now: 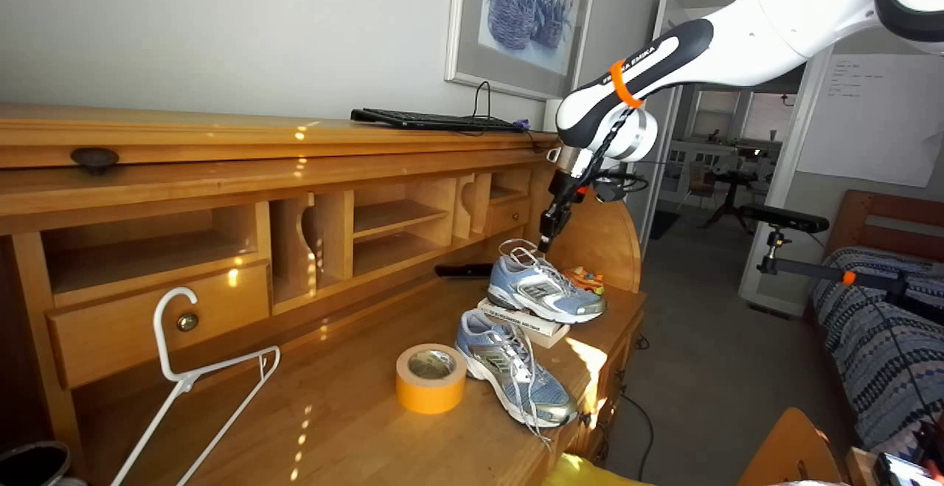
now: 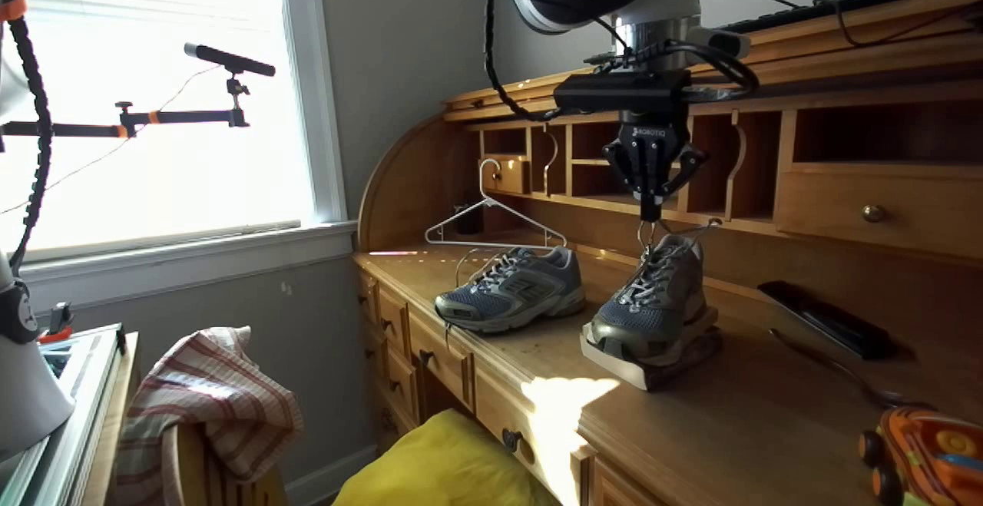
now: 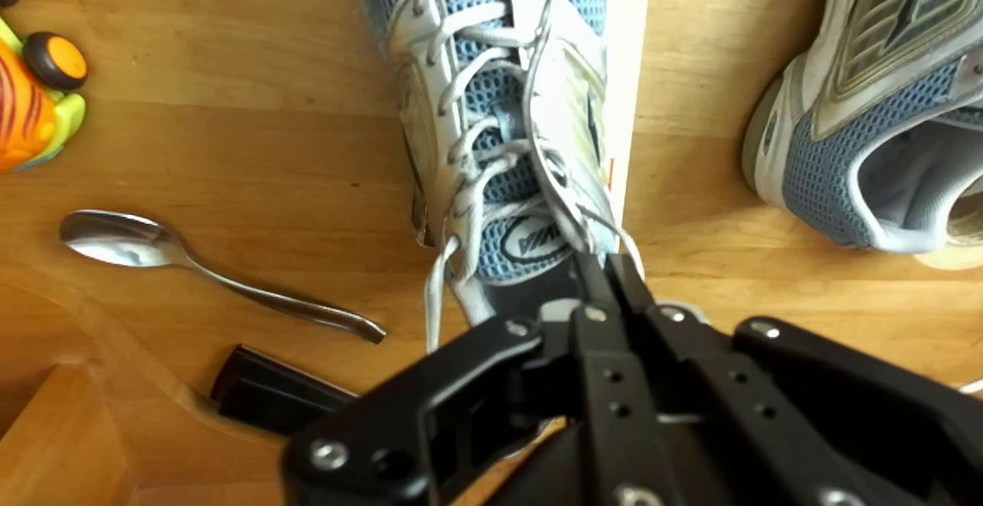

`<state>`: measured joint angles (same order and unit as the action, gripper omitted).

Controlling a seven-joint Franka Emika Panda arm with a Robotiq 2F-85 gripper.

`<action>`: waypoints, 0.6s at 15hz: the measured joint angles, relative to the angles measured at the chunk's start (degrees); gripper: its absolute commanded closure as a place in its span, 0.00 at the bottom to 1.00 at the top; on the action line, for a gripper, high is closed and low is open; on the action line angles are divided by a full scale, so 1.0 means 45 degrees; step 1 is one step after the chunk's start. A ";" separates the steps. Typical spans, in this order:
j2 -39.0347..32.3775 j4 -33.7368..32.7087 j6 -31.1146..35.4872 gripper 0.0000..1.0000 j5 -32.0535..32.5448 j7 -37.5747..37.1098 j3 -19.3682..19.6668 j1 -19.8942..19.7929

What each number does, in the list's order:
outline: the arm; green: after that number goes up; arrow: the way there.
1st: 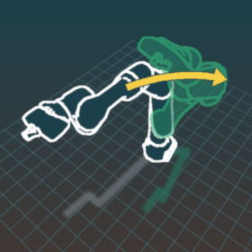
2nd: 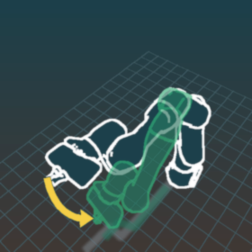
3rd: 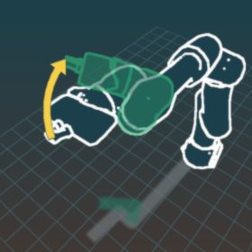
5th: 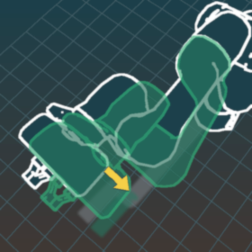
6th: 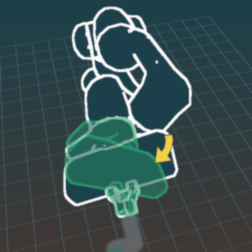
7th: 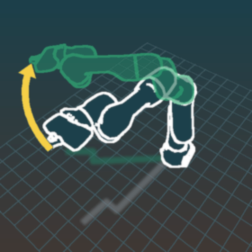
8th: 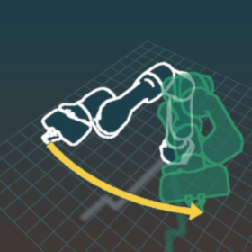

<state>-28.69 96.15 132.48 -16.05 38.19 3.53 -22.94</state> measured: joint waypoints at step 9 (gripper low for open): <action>-0.0567 -0.1705 -0.2318 0.99 0.0001 -0.0402 0.0128 -0.0113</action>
<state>-31.24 88.48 122.05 -16.04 36.38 4.10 -23.45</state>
